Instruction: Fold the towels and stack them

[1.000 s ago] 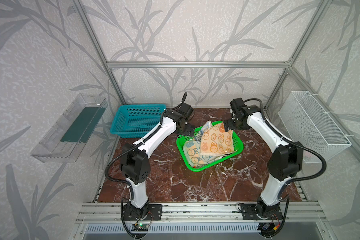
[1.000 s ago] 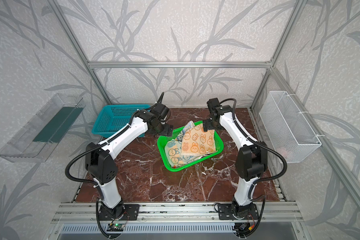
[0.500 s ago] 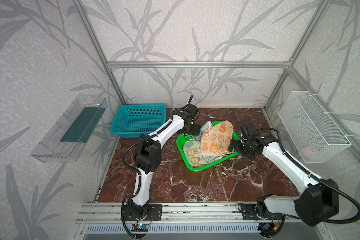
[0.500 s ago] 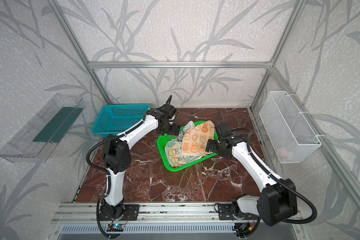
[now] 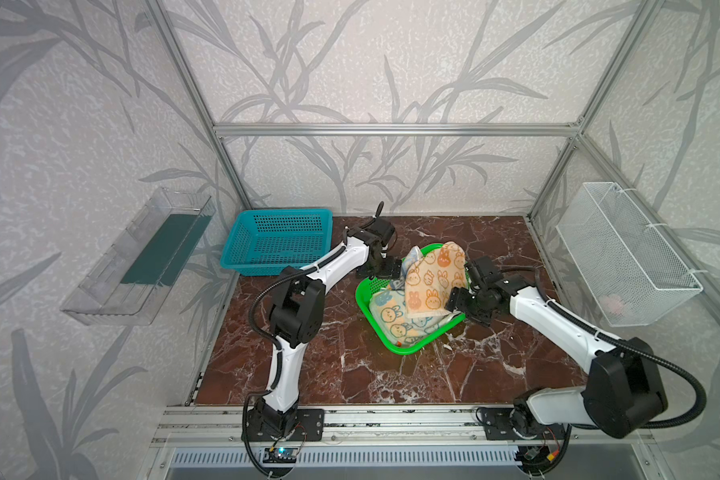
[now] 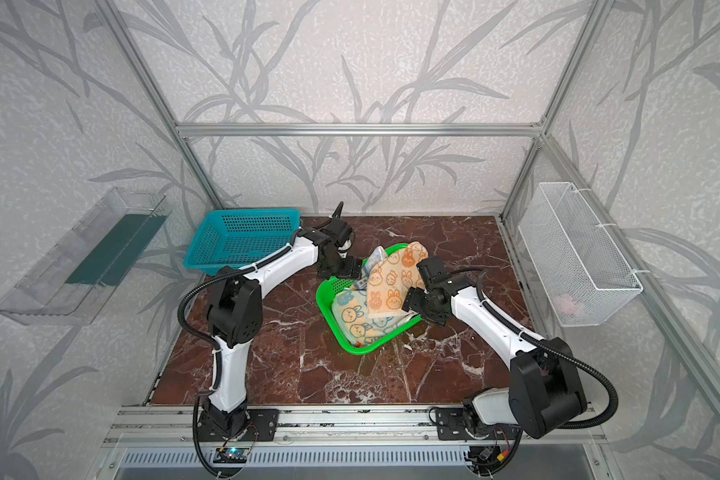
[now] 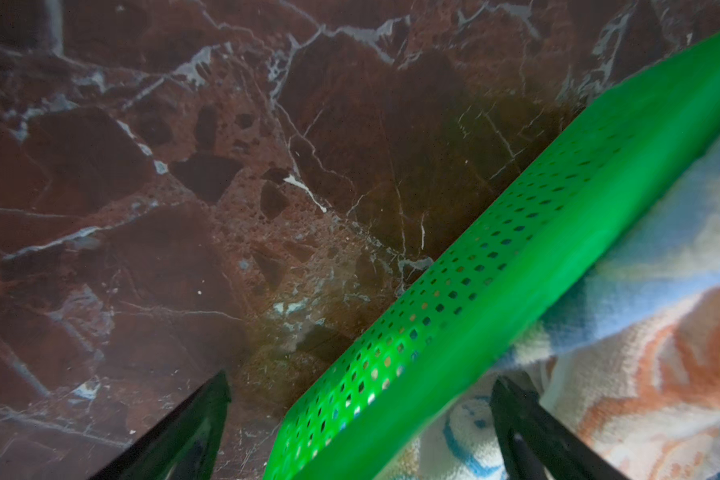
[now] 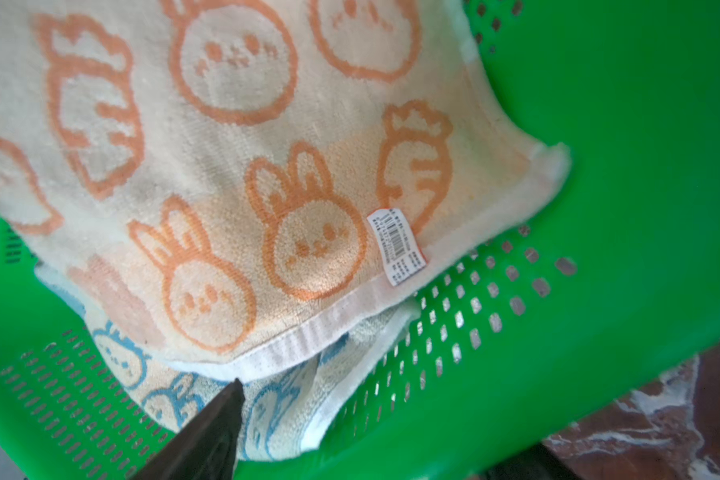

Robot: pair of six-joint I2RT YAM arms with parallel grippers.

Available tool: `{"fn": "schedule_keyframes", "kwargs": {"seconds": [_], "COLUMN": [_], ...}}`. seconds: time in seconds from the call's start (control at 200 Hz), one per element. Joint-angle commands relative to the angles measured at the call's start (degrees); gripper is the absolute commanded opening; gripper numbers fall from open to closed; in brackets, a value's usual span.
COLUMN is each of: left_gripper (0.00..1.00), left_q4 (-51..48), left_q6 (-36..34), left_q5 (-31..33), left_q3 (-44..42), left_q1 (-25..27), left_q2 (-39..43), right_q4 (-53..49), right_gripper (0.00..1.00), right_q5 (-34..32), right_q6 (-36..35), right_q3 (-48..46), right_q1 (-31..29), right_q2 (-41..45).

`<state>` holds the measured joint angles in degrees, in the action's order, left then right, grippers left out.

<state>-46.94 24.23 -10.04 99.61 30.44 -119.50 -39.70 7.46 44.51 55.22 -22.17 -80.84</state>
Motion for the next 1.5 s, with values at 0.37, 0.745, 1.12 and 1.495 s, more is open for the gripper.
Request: {"fn": "schedule_keyframes", "kwargs": {"seconds": [0.37,0.745,1.12,1.495], "left_gripper": [0.99,0.99,0.99,0.99], "left_q4": [7.48,9.5,2.15,4.98], "left_q6": [8.82,9.77,5.21,5.69], "left_q5": [-4.95,-7.48,-3.56,-6.65], "left_q3": [-3.38,-1.47,-3.38,-17.36], "left_q1": [4.68,6.45,-2.63,-13.69], "left_q2": [5.29,5.46,16.81,31.79], "right_q4": [-4.4,-9.9,-8.87,-7.54], "right_gripper": [0.57,0.97,0.99,1.0], "right_q5": [-7.77,-9.31,-7.75,-8.87], "right_q6": [-12.2,-18.7,-13.12,-2.41], "right_q3": [20.02,28.0,27.7,40.0], "right_q1": [9.75,12.23,0.82,-15.56], "right_q2": [-16.6,-15.12,-8.25,-24.54]}}
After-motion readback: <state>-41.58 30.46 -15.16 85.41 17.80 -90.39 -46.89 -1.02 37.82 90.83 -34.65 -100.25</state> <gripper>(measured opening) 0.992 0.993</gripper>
